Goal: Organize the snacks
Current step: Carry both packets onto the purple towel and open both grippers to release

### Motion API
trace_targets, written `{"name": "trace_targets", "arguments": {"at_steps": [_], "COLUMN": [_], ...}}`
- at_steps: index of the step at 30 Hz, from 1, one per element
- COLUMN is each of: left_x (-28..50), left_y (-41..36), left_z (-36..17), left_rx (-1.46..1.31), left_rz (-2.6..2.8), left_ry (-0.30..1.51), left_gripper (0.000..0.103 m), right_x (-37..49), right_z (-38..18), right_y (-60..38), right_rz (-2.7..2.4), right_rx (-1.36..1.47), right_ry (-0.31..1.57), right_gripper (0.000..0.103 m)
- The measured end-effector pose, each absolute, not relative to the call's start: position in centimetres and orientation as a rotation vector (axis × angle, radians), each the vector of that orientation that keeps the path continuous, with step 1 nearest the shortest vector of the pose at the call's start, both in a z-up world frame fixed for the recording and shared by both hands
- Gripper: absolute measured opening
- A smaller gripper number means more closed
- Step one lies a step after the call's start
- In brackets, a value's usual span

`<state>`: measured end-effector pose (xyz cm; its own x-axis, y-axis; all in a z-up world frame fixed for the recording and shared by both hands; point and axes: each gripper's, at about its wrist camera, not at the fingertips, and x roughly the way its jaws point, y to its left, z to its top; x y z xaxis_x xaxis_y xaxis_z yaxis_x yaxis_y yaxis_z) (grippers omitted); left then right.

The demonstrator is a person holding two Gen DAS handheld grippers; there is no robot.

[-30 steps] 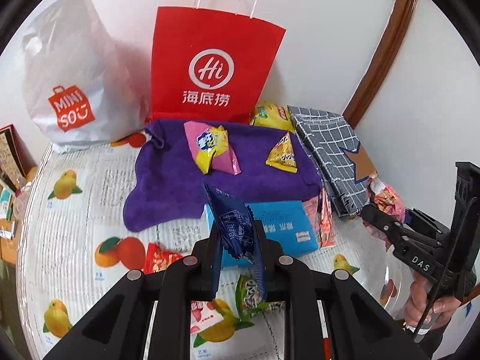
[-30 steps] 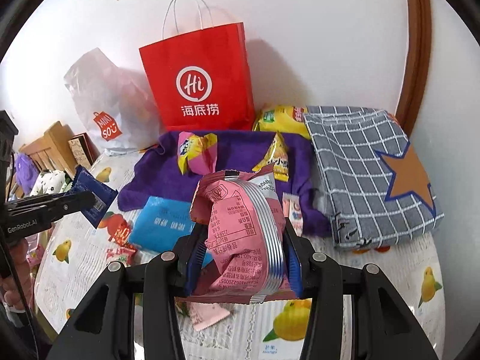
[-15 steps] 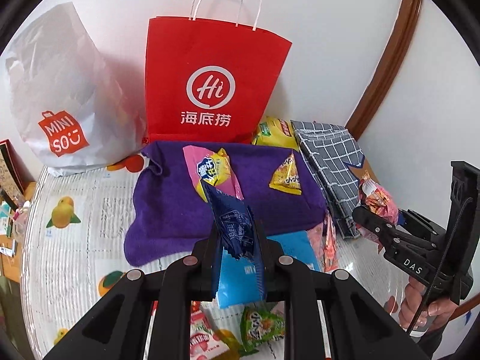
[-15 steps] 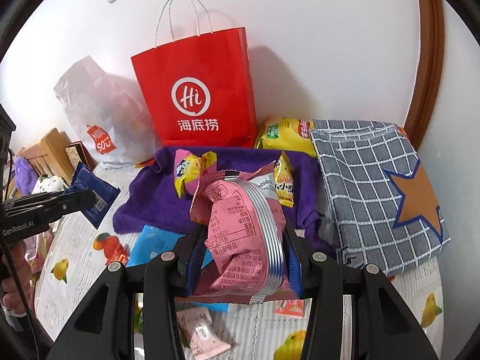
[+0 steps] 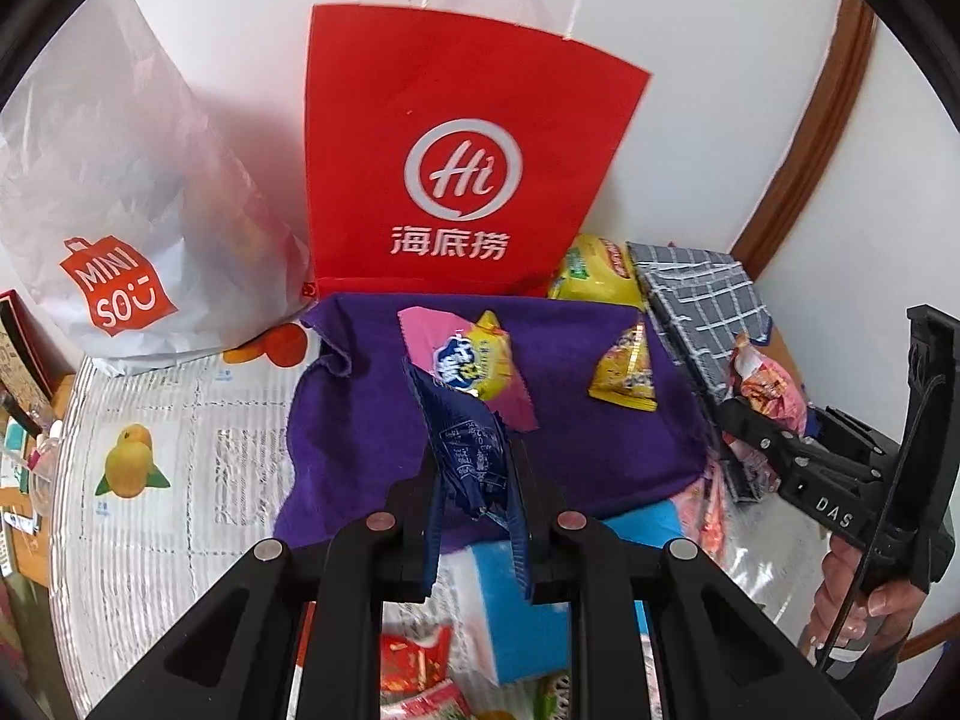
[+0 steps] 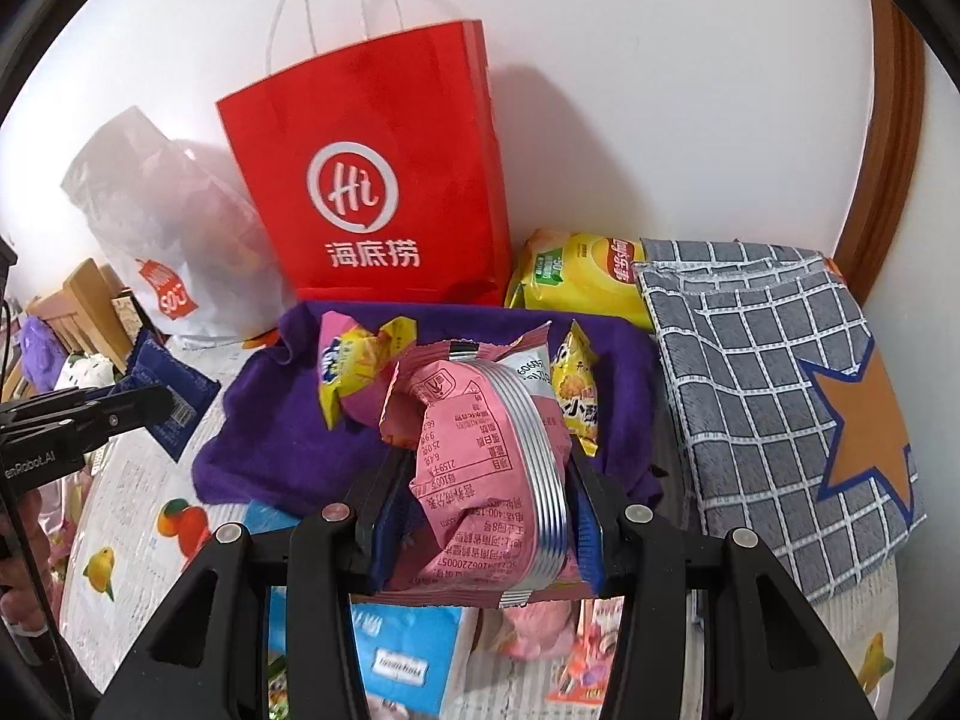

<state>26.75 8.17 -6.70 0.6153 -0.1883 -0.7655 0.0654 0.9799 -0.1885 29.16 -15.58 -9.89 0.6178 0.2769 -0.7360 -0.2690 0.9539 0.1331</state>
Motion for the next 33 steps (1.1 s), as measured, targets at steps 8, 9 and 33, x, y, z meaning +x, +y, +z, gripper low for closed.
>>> {"name": "trace_targets", "arguments": {"at_steps": [8, 9, 33], "left_x": [29.2, 29.6, 33.8], "left_y": [10.8, 11.0, 9.5], "left_z": [-9.7, -10.0, -15.7], "left_rx": [-0.191, -0.196, -0.213], "left_rz": [-0.092, -0.090, -0.183], "left_ry": [0.954, 0.962, 1.085], "left_gripper": [0.018, 0.018, 0.018], "right_x": [32.5, 32.8, 37.0], "right_z": [-11.7, -11.9, -17.4], "right_y": [-16.5, -16.5, -14.6], "right_rz": [0.276, 0.275, 0.294], "right_rx": [0.020, 0.023, -0.002], "right_ry": [0.877, 0.880, 1.022], "right_gripper": [0.047, 0.047, 0.047]}}
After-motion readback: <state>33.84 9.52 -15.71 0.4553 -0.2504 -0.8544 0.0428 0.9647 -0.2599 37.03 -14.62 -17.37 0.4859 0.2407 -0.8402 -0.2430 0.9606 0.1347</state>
